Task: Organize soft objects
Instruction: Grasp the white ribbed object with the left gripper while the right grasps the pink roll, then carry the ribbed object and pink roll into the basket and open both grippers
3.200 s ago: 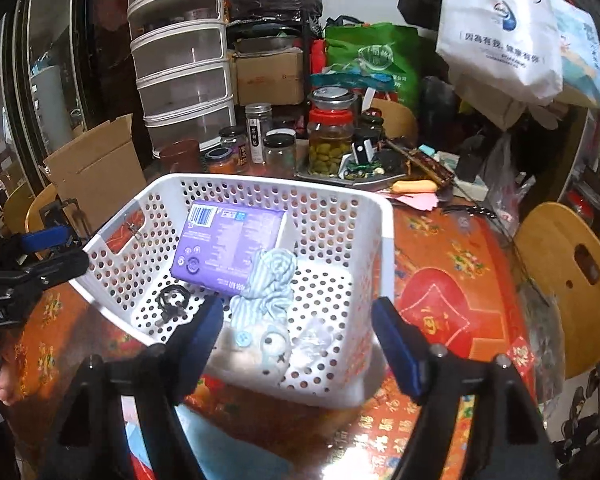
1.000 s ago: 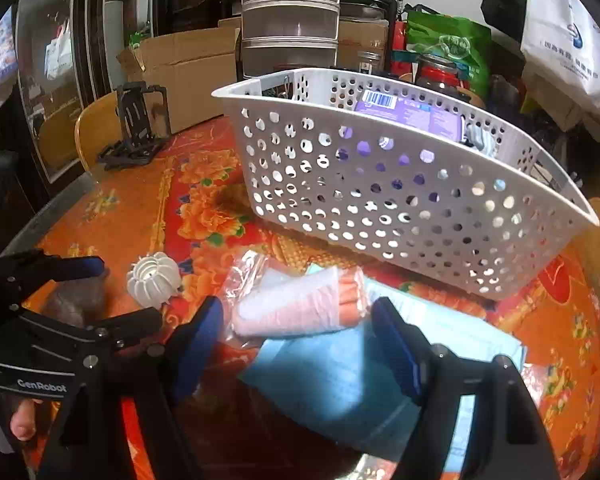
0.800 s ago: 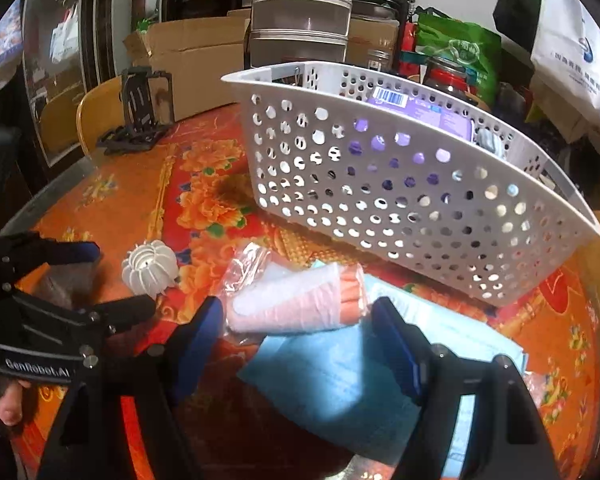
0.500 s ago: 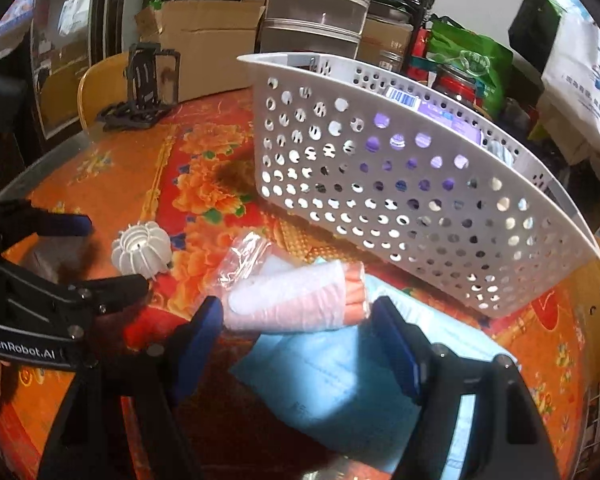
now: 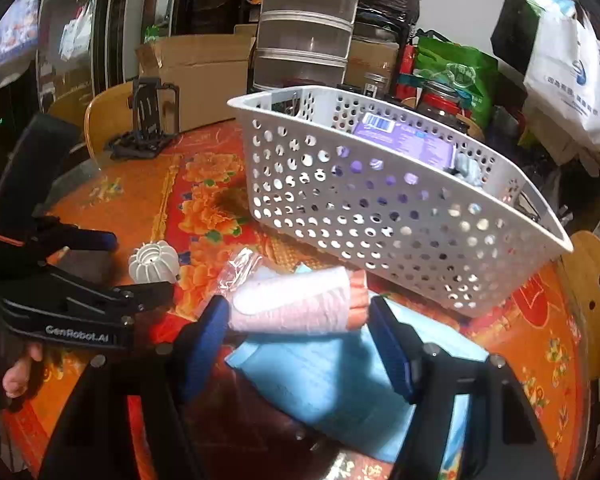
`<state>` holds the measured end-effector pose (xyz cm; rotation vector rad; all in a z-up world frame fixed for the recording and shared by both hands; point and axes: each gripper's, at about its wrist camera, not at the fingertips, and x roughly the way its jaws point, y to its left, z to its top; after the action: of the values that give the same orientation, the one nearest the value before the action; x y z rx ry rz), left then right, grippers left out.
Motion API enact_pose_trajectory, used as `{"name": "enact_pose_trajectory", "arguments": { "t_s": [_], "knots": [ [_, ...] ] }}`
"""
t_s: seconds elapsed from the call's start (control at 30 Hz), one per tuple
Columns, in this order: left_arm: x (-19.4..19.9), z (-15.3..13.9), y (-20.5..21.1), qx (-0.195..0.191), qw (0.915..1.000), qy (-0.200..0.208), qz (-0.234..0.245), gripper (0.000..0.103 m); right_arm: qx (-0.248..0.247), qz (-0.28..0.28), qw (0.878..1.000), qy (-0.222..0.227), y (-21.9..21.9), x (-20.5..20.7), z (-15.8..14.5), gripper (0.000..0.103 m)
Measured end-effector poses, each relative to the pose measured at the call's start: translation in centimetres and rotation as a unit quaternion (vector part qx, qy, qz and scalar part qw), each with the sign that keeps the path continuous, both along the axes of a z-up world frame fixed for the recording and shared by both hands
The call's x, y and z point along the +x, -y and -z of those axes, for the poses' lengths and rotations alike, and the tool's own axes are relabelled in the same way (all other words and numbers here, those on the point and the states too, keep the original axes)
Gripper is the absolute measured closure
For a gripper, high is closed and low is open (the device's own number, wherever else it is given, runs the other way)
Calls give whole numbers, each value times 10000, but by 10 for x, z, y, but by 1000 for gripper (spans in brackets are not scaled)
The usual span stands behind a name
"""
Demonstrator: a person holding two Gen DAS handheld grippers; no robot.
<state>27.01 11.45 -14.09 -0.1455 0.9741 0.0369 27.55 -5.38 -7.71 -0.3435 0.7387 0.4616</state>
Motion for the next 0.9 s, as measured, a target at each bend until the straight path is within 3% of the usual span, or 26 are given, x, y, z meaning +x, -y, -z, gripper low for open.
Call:
{"name": "enact_pose_trajectory", "arguments": {
  "t_s": [0.17,0.23,0.3,0.4,0.63,0.9],
  "knots": [
    [-3,-4,7,21,9999,104,92,37,194,73,9998,-32,15,-6,-7,32],
    [-5,-5,11,-29,9997,151,168,54,228,115,9997,-35,20,-7,-8,32],
    [-7,-7,16,-50,9995,188,242,63,284,155,9995,-60,26,-8,-9,32],
    [-11,-9,24,218,9991,292,204,63,330,202,9992,-40,31,-10,-12,32],
    [-21,-27,24,116,9983,525,208,63,434,295,9986,49,46,-14,-20,32],
    [-37,-67,31,157,9950,946,274,63,719,398,9964,219,67,-24,-39,32]
  ]
}}
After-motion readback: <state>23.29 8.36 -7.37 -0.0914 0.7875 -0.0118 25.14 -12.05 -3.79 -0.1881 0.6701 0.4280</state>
